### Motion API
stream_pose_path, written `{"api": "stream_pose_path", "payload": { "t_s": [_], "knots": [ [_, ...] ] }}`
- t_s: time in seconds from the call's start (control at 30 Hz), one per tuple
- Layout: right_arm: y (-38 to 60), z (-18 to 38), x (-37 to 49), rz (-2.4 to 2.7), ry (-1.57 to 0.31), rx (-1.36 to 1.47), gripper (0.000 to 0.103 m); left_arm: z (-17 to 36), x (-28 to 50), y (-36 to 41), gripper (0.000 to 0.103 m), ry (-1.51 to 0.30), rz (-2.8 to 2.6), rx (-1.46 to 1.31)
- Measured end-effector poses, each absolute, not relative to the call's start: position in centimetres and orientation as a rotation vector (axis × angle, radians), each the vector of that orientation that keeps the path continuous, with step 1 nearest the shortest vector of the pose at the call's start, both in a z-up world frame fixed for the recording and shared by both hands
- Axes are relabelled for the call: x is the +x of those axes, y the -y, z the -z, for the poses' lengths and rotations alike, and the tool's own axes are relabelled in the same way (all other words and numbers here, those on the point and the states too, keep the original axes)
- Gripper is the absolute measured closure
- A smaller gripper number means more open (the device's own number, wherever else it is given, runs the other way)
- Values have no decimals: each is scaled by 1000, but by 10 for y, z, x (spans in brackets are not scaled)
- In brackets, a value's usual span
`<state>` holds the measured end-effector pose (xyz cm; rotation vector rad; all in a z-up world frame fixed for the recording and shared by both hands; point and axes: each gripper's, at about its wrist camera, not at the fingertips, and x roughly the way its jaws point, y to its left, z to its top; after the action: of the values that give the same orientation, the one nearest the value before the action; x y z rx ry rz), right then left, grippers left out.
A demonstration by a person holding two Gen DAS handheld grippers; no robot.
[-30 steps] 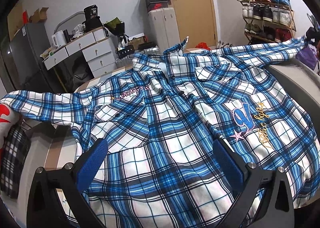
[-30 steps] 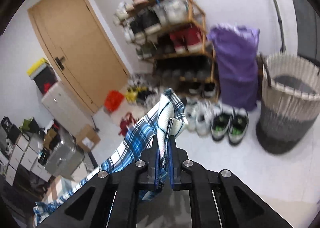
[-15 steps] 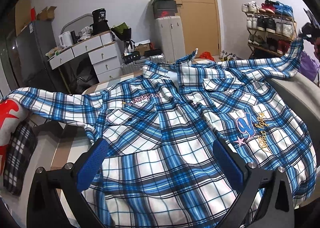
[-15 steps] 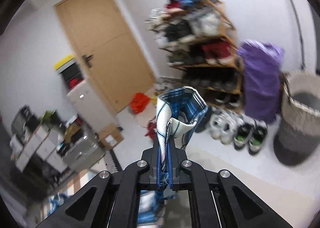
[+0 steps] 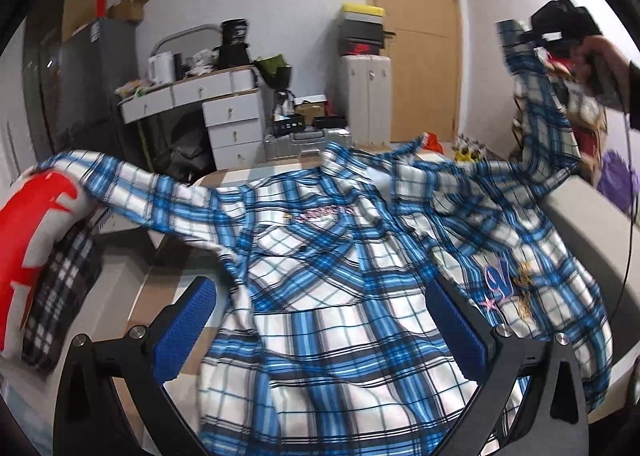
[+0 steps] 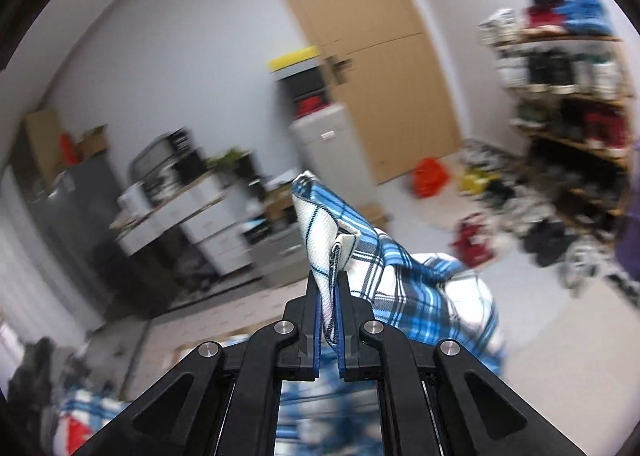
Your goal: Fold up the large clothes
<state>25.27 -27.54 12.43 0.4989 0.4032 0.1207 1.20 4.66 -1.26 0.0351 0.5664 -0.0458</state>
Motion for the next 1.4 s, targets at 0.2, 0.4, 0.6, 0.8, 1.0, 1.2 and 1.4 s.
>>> {"api": "stream_pose_path", "payload": {
  "t_s": [0.2,0.4,0.6,0.8,1.0,1.2,1.4],
  "knots": [
    [129,-106,295,-348,-497,464,97,7,7,-78,1,-571,38,-80],
    [-15,1,347,-501,-735,474,97,1,-1,-90,1,-535,41,-109],
    [-94,107,376,-610,-880,523,96,0,-4,-95,1,-517,54,-131],
    [-86,147,376,-639,-1056,599,92,-1,-2,-101,1,-519,77,-170],
    [-21,107,339,-815,-994,649,2,-6,-5,-101,1,-483,79,-177],
    [84,70,271,-702,-826,729,0,-4,12,-106,1,-490,20,-141],
    [159,83,160,-411,-698,777,0,-24,75,-93,1,-590,67,-65]
  ]
}}
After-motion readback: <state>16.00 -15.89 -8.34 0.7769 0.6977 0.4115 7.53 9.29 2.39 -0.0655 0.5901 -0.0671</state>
